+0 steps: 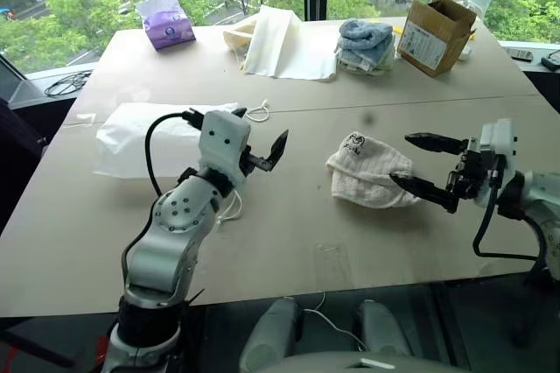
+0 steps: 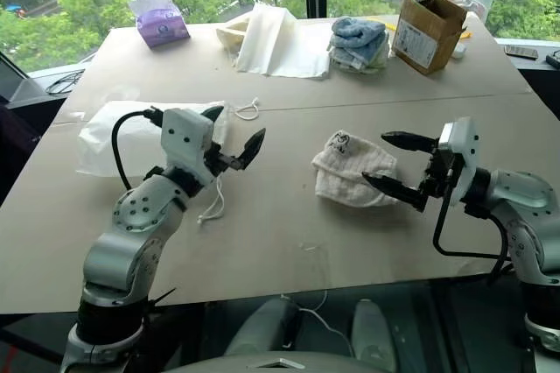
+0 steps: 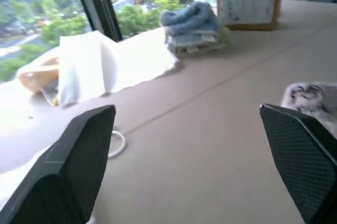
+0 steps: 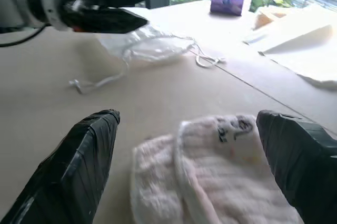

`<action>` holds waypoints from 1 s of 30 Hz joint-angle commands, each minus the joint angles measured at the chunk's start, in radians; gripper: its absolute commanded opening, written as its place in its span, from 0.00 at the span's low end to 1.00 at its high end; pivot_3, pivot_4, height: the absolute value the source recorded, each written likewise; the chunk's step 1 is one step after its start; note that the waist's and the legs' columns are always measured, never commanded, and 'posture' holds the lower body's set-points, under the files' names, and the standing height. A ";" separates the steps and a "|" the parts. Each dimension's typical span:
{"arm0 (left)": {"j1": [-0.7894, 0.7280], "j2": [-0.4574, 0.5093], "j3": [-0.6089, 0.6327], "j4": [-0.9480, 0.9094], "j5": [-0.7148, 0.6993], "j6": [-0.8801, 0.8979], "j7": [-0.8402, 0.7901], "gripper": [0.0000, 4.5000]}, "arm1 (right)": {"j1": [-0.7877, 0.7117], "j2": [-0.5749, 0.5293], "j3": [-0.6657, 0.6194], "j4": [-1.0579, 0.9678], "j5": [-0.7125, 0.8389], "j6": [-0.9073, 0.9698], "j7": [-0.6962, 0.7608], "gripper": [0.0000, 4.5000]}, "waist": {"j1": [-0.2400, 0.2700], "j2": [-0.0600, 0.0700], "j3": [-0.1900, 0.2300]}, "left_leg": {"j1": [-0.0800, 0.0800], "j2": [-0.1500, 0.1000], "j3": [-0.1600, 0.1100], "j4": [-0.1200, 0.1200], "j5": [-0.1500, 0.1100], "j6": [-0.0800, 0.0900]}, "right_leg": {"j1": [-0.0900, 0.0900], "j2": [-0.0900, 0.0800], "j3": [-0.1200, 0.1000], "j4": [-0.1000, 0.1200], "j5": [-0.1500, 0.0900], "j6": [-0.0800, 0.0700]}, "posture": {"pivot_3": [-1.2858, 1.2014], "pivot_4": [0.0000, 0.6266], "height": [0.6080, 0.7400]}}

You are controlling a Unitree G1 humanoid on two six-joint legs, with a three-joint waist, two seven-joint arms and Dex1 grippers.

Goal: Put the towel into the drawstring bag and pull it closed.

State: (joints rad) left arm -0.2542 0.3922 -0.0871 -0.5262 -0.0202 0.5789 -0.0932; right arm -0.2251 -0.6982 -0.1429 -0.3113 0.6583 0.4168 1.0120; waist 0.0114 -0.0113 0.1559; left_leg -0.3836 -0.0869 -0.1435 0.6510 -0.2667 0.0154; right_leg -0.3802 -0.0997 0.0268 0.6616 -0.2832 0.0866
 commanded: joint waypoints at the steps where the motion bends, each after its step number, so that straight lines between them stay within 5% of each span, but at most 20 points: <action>1: 0.005 -0.018 -0.054 0.040 0.202 0.052 0.157 1.00 | -0.017 -0.001 0.011 -0.039 0.025 0.029 -0.002 0.99 | 0.001 -0.001 0.000 | 0.000 0.000 0.000 -0.001 0.000 0.000 | -0.001 0.000 0.000 0.000 0.000 0.000 | 0.52 0.24 1.00; 7: 0.019 -0.050 -0.069 0.091 0.394 0.151 0.271 1.00 | -0.012 -0.006 0.020 -0.052 0.026 0.042 0.004 0.99 | 0.003 -0.001 0.001 | -0.015 -0.001 -0.001 0.001 0.000 0.000 | -0.016 -0.001 -0.001 0.002 0.000 0.000 | 0.52 0.24 1.00; 19: 0.032 -0.106 -0.013 0.174 0.448 0.097 0.285 1.00 | -0.004 0.001 0.016 -0.072 0.026 0.051 -0.010 0.99 | 0.003 -0.001 0.000 | -0.015 -0.001 -0.001 0.003 0.001 -0.001 | -0.016 -0.001 -0.001 0.004 0.000 0.000 | 0.52 0.24 1.00; 24: 0.042 -0.119 0.023 0.173 0.485 0.104 0.313 0.63 | 0.008 0.006 0.015 -0.075 0.024 0.043 -0.016 1.00 | 0.002 -0.001 0.000 | -0.015 -0.001 -0.001 0.003 0.001 -0.001 | -0.016 -0.001 -0.001 0.004 0.000 0.000 | 0.52 0.24 1.00; 30: 0.032 -0.107 0.053 0.186 0.520 0.109 0.304 0.02 | 0.020 0.012 0.016 -0.077 0.016 0.034 -0.020 1.00 | 0.003 -0.001 0.000 | -0.015 -0.001 -0.001 0.004 0.001 -0.001 | -0.016 -0.001 -0.001 0.005 0.000 0.000 | 0.52 0.24 1.00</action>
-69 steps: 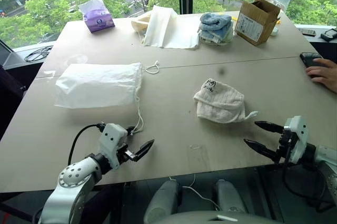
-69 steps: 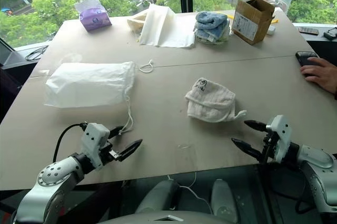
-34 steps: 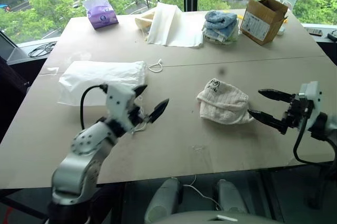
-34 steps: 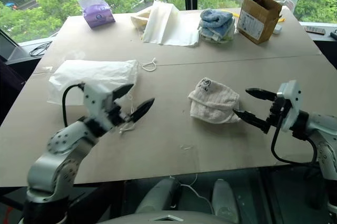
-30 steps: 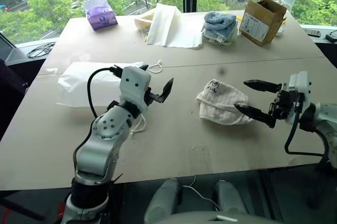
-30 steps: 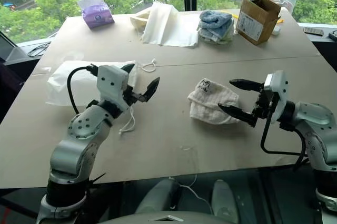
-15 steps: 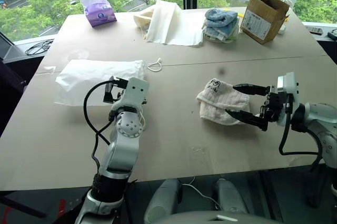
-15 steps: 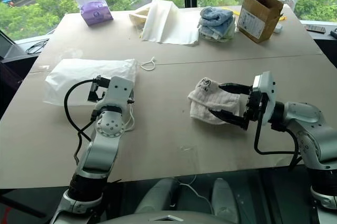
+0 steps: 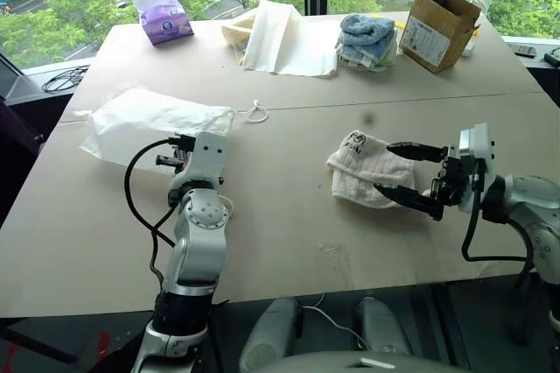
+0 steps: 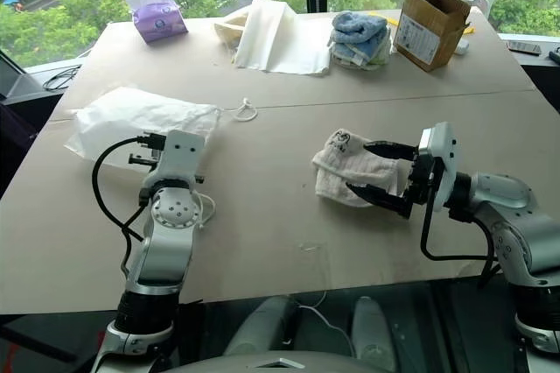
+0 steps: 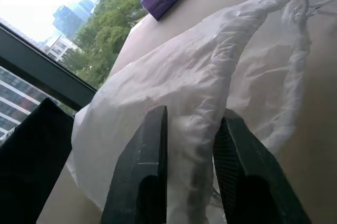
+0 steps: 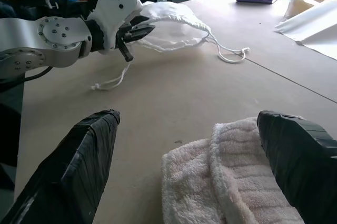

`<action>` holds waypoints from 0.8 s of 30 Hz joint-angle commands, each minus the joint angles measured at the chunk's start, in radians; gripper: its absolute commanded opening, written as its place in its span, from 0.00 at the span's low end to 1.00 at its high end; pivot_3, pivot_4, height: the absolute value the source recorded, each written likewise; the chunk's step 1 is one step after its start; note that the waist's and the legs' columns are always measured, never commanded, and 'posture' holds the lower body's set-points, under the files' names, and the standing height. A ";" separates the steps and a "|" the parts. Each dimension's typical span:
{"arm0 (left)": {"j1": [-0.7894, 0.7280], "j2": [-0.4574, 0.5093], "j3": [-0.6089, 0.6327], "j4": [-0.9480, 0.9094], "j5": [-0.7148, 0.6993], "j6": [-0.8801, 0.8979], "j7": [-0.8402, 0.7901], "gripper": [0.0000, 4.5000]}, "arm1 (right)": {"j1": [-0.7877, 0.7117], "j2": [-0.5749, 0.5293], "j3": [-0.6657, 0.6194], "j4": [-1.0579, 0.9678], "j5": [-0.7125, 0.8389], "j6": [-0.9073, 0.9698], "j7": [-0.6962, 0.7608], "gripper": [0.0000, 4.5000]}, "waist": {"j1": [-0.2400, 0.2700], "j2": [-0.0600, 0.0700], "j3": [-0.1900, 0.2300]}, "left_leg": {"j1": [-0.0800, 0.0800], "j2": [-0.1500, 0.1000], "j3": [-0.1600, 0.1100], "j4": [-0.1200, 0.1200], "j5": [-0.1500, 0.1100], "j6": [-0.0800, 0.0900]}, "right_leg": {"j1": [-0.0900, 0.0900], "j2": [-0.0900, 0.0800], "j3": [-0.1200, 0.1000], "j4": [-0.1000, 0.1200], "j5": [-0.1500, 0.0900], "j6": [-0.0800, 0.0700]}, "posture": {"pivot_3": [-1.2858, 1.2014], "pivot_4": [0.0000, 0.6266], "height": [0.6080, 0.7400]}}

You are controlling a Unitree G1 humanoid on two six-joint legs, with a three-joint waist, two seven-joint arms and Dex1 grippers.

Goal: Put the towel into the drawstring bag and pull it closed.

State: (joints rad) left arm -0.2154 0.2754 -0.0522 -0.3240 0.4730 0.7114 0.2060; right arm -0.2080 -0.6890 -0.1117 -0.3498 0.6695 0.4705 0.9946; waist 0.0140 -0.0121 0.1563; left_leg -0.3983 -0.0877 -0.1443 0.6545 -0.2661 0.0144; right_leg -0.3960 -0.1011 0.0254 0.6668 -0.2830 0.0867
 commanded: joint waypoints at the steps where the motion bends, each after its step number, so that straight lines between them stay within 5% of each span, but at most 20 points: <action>1: -0.007 0.010 0.020 -0.017 0.021 -0.035 -0.003 0.02 | 0.003 0.003 -0.014 -0.038 -0.004 -0.016 -0.017 1.00 | 0.000 0.000 0.000 | 0.000 0.000 0.000 0.000 0.000 0.000 | 0.000 0.000 0.000 0.000 0.000 0.000 | 0.52 0.24 1.00; 10: -0.065 0.018 0.050 -0.006 -0.092 -0.116 -0.144 0.02 | -0.157 -0.038 0.134 0.090 -0.298 -0.078 -0.127 1.00 | -0.002 0.000 0.000 | 0.000 0.000 0.001 0.003 0.000 -0.001 | -0.001 0.000 0.000 0.005 0.000 0.000 | 0.52 0.24 1.00; 24: -0.163 0.054 0.133 -0.041 -0.364 -0.108 -0.415 0.02 | -0.273 0.007 0.350 0.277 -0.472 0.091 -0.119 1.00 | -0.004 0.000 0.000 | 0.000 -0.001 0.000 0.009 0.000 -0.001 | -0.001 0.000 0.000 0.010 0.000 0.000 | 0.52 0.24 1.00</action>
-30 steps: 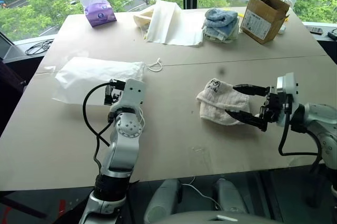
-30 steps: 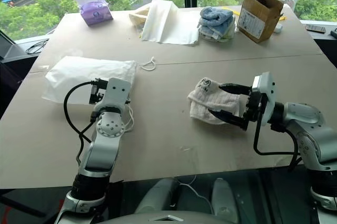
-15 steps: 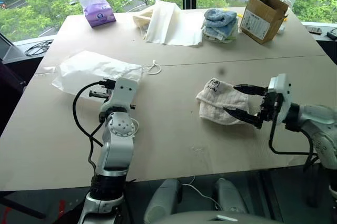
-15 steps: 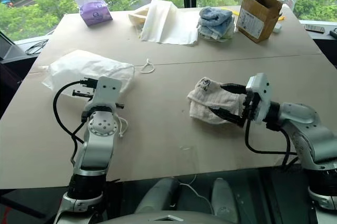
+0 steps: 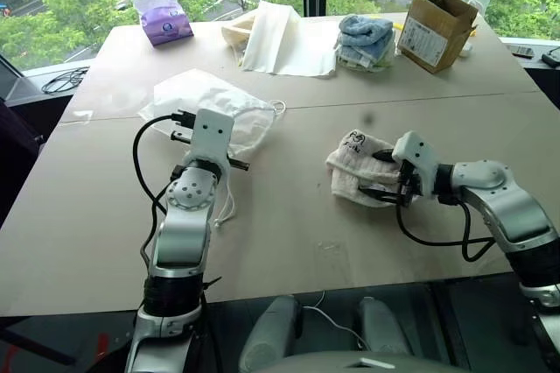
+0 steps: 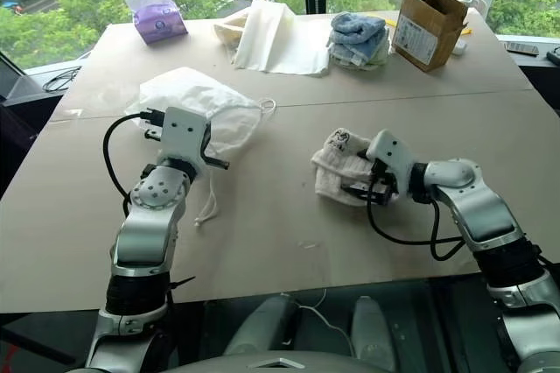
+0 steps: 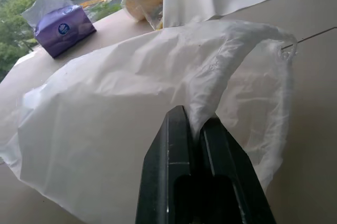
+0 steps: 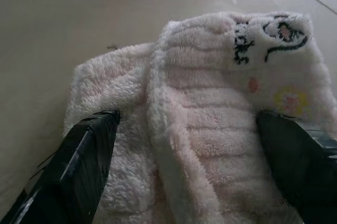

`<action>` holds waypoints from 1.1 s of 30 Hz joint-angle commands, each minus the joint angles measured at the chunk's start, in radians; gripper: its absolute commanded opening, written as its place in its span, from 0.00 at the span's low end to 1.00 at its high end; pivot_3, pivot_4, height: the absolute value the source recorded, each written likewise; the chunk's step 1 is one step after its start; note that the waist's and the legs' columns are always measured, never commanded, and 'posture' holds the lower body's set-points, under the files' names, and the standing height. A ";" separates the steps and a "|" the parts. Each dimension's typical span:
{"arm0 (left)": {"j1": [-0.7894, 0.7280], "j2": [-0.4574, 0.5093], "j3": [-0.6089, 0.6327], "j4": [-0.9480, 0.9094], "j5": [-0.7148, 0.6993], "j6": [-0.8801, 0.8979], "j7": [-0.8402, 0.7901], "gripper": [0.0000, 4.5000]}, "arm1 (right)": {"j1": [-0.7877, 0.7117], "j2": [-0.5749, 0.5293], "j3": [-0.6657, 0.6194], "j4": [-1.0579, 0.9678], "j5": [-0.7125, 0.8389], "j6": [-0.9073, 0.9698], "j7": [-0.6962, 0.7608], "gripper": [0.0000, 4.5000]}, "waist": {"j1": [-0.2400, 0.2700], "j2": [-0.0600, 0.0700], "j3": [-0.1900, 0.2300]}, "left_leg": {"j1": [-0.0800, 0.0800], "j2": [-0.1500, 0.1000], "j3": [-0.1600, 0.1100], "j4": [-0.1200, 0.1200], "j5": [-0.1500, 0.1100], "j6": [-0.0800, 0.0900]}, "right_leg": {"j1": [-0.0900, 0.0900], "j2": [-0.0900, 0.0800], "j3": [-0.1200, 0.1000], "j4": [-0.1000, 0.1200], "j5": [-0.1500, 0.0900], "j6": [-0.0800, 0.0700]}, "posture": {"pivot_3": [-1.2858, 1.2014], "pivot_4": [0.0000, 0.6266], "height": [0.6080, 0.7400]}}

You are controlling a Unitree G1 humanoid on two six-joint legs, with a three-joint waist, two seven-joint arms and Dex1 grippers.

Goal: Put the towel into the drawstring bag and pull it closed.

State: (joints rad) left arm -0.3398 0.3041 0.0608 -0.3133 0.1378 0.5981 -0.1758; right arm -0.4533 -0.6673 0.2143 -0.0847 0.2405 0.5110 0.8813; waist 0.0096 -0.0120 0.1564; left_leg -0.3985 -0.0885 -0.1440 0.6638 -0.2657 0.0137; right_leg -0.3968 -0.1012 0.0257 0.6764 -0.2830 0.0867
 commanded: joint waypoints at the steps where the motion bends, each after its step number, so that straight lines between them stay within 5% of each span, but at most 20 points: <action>1: -0.050 0.033 0.023 -0.050 -0.036 0.009 -0.041 0.02 | -0.031 -0.022 0.039 0.022 -0.067 0.062 -0.008 1.00 | 0.001 0.000 0.000 | 0.000 0.000 0.000 0.001 0.000 0.000 | 0.000 0.000 0.000 0.001 0.000 0.000 | 0.52 0.24 1.00; 14: -0.169 0.073 0.043 -0.020 -0.175 0.041 -0.145 0.02 | -0.095 0.011 0.091 0.082 -0.167 0.381 -0.127 1.00 | 0.002 -0.004 -0.003 | 0.001 0.000 -0.001 0.005 0.000 0.000 | 0.003 0.000 -0.001 0.002 0.000 0.000 | 0.52 0.24 1.00; 17: -0.187 0.072 0.054 -0.027 -0.230 0.072 -0.173 0.00 | -0.107 0.004 0.105 0.092 -0.168 0.427 -0.130 0.81 | 0.005 -0.006 -0.006 | 0.003 -0.001 -0.002 0.005 0.000 0.000 | 0.004 0.000 -0.002 0.002 0.001 0.000 | 0.52 0.24 1.00; 23: -0.221 0.084 0.087 -0.020 -0.330 0.127 -0.216 0.00 | -0.095 0.007 0.095 0.052 -0.139 0.481 -0.128 0.23 | 0.006 -0.007 -0.006 | 0.003 -0.003 -0.005 0.005 0.000 0.000 | 0.005 -0.001 -0.004 0.002 0.001 0.000 | 0.52 0.24 1.00; 26: -0.251 0.073 0.111 -0.003 -0.377 0.163 -0.211 0.00 | -0.082 -0.001 0.088 0.027 -0.134 0.492 -0.128 0.05 | 0.006 -0.007 -0.006 | 0.003 -0.004 -0.006 0.005 0.000 0.000 | 0.006 -0.002 -0.004 0.002 0.001 0.000 | 0.52 0.24 1.00; 33: -0.277 0.078 0.102 0.044 -0.419 0.177 -0.216 0.00 | -0.078 -0.006 -0.029 -0.118 0.005 0.503 -0.046 0.00 | 0.006 -0.007 -0.006 | 0.001 -0.004 -0.007 0.005 0.000 0.000 | 0.005 -0.002 -0.005 0.001 0.001 0.001 | 0.52 0.24 1.00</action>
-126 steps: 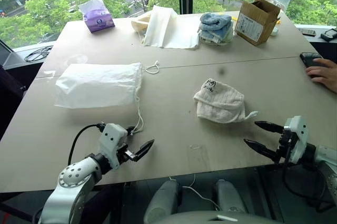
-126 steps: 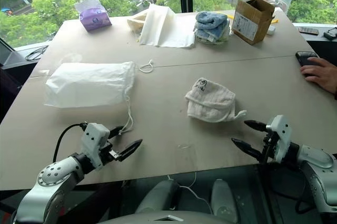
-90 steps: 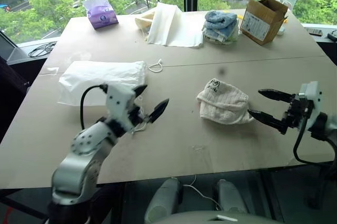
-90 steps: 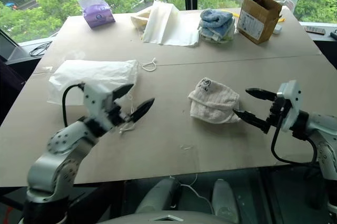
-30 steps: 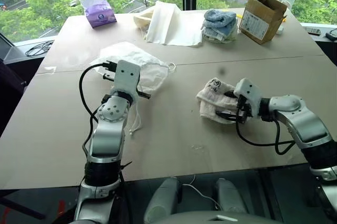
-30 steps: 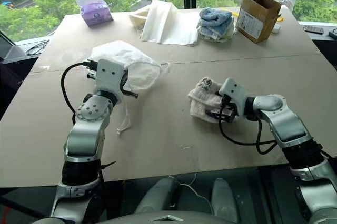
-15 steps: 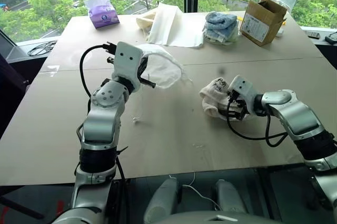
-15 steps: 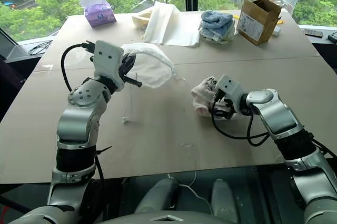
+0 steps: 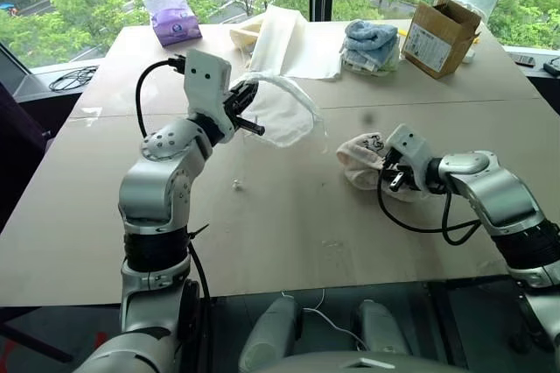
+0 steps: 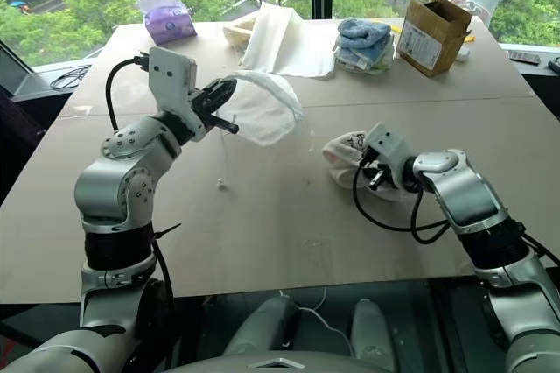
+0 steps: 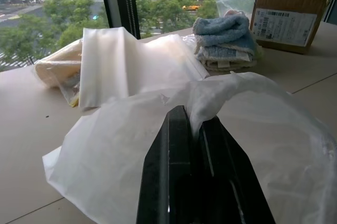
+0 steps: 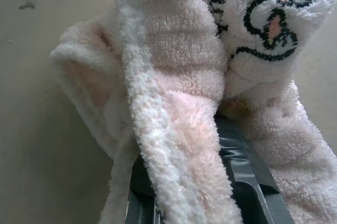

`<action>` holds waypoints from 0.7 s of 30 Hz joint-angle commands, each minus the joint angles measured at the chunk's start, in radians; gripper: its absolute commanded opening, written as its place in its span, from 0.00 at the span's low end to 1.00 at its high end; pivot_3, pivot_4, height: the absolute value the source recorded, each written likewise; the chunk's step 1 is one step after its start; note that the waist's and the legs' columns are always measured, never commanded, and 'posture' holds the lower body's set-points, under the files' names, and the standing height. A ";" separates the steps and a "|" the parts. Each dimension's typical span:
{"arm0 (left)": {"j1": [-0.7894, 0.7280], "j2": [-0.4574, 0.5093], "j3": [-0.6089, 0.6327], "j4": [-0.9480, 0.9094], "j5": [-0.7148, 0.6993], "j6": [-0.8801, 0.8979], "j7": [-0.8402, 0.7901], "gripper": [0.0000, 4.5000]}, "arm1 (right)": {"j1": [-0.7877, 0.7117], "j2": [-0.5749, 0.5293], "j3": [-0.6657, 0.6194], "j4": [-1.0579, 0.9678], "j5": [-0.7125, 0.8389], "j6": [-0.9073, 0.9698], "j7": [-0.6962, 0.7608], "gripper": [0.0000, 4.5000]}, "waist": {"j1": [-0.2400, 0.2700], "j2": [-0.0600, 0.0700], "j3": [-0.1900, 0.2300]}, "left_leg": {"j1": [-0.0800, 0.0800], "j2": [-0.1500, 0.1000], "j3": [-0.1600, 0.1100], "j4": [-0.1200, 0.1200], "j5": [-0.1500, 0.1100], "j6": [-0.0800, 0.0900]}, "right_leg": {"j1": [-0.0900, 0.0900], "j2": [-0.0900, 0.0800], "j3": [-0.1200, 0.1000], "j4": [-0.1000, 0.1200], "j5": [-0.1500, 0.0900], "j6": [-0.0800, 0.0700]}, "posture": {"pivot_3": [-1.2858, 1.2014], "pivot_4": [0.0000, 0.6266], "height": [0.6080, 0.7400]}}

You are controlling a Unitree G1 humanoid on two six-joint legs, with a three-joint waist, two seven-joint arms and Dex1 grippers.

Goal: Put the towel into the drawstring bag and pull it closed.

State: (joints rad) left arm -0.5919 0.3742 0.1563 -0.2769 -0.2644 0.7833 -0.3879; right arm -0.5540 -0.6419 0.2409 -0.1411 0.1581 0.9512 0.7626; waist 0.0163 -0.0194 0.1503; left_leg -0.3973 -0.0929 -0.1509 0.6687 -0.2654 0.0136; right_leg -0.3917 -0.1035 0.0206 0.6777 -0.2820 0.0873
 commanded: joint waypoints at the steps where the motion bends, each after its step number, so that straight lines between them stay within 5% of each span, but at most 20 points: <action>1: -0.029 0.007 0.006 0.018 -0.021 -0.011 -0.004 0.00 | 0.026 -0.050 -0.083 -0.123 0.153 0.073 0.133 0.00 | -0.001 0.000 0.001 | -0.001 0.000 0.000 0.000 0.000 0.000 | 0.000 0.000 0.000 0.000 0.000 0.000 | 0.52 0.24 1.00; 7: -0.037 -0.002 -0.008 0.051 -0.067 -0.025 -0.043 0.00 | 0.001 -0.129 -0.147 -0.346 0.407 0.196 0.272 0.00 | -0.021 0.001 0.004 | -0.004 0.001 0.001 -0.003 0.000 0.000 | -0.005 0.000 0.000 -0.001 0.000 0.000 | 0.52 0.24 1.00; 21: 0.052 -0.010 -0.089 -0.027 -0.159 -0.017 -0.133 0.00 | -0.125 0.179 -0.016 -0.168 0.261 0.205 -0.130 0.00 | -0.031 0.001 0.004 | -0.004 0.001 0.002 -0.002 0.000 0.000 | -0.006 0.000 0.002 0.000 0.000 0.000 | 0.52 0.24 1.00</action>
State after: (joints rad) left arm -0.5423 0.3619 0.0775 -0.2515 -0.4079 0.7830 -0.5112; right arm -0.6536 -0.4974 0.2571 -0.3250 0.4473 1.1806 0.7035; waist -0.0146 -0.0188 0.1544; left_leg -0.4010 -0.0920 -0.1490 0.6663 -0.2654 0.0135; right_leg -0.3974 -0.1037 0.0223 0.6780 -0.2821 0.0873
